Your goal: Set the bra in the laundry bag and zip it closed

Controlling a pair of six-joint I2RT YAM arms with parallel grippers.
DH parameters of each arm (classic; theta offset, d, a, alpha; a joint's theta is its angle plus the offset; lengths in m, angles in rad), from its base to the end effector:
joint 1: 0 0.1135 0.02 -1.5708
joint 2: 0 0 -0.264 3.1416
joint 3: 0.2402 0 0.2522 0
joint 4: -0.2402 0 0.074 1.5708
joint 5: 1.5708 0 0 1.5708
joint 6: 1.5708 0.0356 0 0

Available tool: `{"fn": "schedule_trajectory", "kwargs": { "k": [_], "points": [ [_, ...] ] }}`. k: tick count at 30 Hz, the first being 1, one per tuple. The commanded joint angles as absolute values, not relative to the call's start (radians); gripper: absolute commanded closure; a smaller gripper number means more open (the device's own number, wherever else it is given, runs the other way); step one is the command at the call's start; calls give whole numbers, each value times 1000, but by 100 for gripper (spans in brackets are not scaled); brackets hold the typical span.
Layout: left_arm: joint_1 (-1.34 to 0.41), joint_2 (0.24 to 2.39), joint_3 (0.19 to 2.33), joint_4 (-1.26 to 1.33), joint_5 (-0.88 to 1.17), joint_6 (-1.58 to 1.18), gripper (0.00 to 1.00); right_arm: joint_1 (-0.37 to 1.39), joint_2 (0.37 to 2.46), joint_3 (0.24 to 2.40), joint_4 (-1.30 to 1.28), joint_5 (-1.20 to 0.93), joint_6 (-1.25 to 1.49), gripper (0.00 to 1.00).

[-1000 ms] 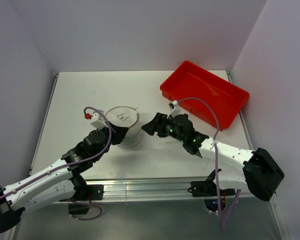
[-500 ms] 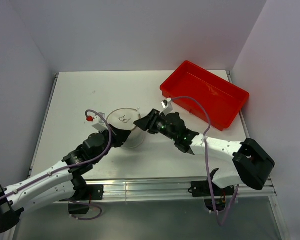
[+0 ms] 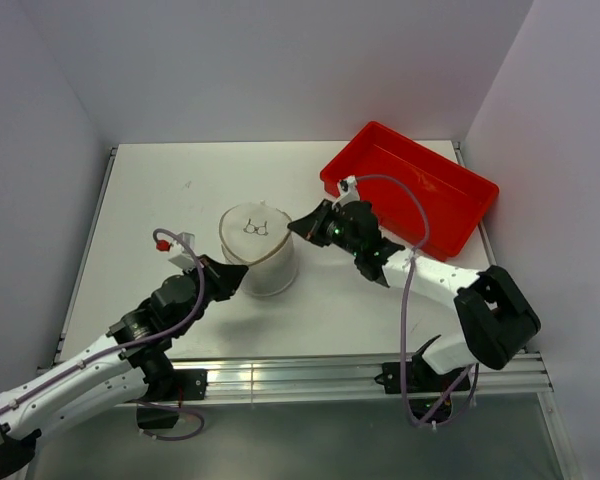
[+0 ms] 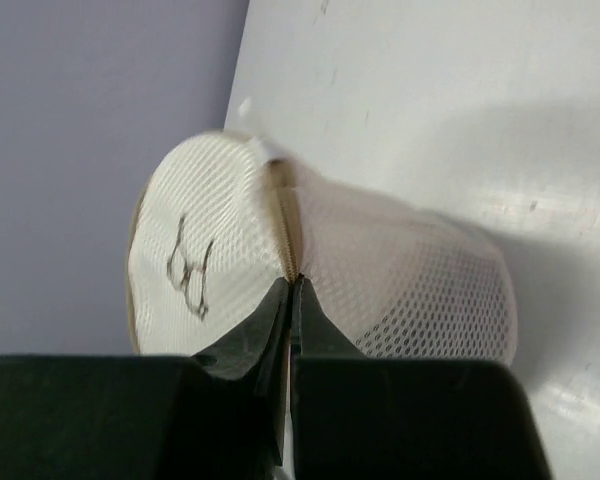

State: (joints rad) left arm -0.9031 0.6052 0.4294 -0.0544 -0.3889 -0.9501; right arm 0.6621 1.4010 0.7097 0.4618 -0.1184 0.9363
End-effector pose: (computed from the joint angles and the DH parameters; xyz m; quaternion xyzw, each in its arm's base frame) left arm 0.1089 -0.1163 0.2555 -0.1381 0.7658 -0.3964 0.4871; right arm 0.2410 0.1932 0.2389 0.0705 0.7797 0.4770 0.3994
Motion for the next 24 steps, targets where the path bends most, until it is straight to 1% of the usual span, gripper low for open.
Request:
{"fn": "schedule_trajectory", "kwargs": {
  "k": [1, 5, 7, 9, 10, 11, 12, 13, 14, 16, 17, 19, 21, 24],
  "points": [
    [-908, 516, 414, -220, -478, -943, 100, 546, 1465, 850, 431, -191, 809, 100],
    [-908, 453, 405, -284, -529, -945, 100, 489, 1603, 1009, 394, -308, 712, 100],
    [-908, 465, 403, -256, -511, -933, 100, 494, 1620, 1052, 338, -340, 695, 100],
    [-910, 494, 402, -161, -471, -920, 100, 515, 1611, 1075, 299, -333, 677, 99],
    [-910, 535, 403, -134, -462, -920, 100, 525, 1602, 1072, 284, -290, 675, 88],
    [-910, 557, 413, -73, -454, -920, 100, 537, 1573, 1053, 256, -275, 680, 61],
    [-910, 574, 414, -40, -445, -917, 100, 544, 1550, 1028, 252, -258, 693, 49],
    [-911, 606, 417, -11, -427, -917, 100, 551, 1492, 994, 264, -227, 724, 30],
    [-911, 620, 419, 64, -417, -916, 100, 560, 1459, 901, 315, -219, 742, 25],
    [-913, 658, 423, 106, -399, -916, 100, 600, 1354, 801, 369, -189, 805, 24],
    [-914, 670, 425, 123, -393, -916, 100, 620, 1326, 719, 415, -177, 825, 24],
    [-916, 702, 423, 164, -370, -917, 100, 697, 1278, 666, 436, -161, 868, 24],
    [-919, 724, 419, 187, -356, -925, 100, 741, 1276, 626, 488, -182, 918, 25],
    [-922, 727, 402, 198, -345, -942, 100, 781, 1305, 614, 590, -238, 966, 28]
  ]
}}
